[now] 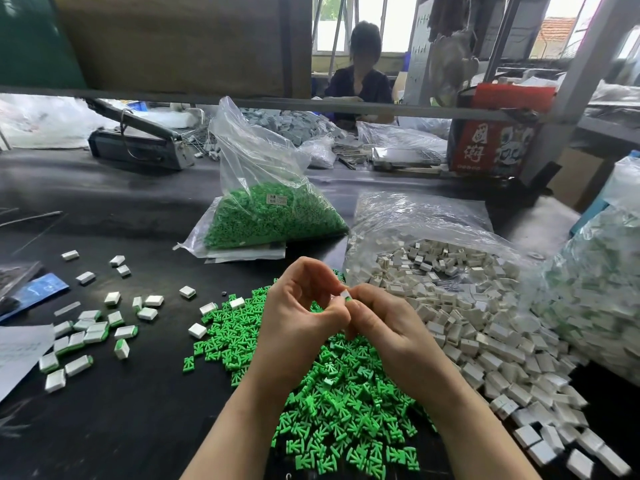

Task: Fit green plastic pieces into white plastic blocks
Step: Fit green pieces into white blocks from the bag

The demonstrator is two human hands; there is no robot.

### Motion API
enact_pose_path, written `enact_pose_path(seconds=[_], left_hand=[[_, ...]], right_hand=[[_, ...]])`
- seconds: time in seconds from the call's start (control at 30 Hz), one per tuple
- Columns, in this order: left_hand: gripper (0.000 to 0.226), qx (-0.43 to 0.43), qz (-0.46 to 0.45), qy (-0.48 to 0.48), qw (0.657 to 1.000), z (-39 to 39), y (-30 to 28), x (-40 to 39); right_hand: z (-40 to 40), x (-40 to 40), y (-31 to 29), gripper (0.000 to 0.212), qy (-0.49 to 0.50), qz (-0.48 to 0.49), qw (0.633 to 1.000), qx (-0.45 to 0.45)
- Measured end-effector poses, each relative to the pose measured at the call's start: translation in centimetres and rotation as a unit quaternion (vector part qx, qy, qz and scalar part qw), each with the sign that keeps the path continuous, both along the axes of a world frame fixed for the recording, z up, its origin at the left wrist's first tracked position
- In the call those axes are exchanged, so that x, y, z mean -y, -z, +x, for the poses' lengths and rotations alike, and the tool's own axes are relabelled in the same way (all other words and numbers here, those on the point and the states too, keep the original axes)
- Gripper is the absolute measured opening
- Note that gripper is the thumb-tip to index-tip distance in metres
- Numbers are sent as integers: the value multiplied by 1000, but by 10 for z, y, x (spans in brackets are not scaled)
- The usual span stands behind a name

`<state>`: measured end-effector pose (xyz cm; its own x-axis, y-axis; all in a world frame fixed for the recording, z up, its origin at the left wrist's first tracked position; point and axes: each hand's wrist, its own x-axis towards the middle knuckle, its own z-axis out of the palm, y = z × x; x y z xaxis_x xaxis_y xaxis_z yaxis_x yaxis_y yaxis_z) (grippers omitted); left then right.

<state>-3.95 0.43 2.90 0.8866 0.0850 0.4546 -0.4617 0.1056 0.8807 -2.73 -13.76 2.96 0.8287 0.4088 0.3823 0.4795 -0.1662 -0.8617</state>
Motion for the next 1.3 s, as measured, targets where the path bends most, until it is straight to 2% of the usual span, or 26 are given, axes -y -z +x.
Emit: enact_pose_path(seconds=[0.17, 0.57, 0.9, 1.3], left_hand=[[15, -4, -14, 9, 1000, 0, 2, 0], [19, -15, -69, 61, 996, 4, 8, -1], [29, -33, -84, 56, 994, 5, 7, 1], [28, -37, -82, 48, 995, 6, 9, 2]], right_hand=[[1, 0, 0, 36, 8, 10, 1000, -7], [3, 0, 2, 33, 16, 13, 1000, -6], [1, -2, 2, 47, 6, 33, 999, -7], [1, -2, 4, 35, 13, 29, 999, -11]])
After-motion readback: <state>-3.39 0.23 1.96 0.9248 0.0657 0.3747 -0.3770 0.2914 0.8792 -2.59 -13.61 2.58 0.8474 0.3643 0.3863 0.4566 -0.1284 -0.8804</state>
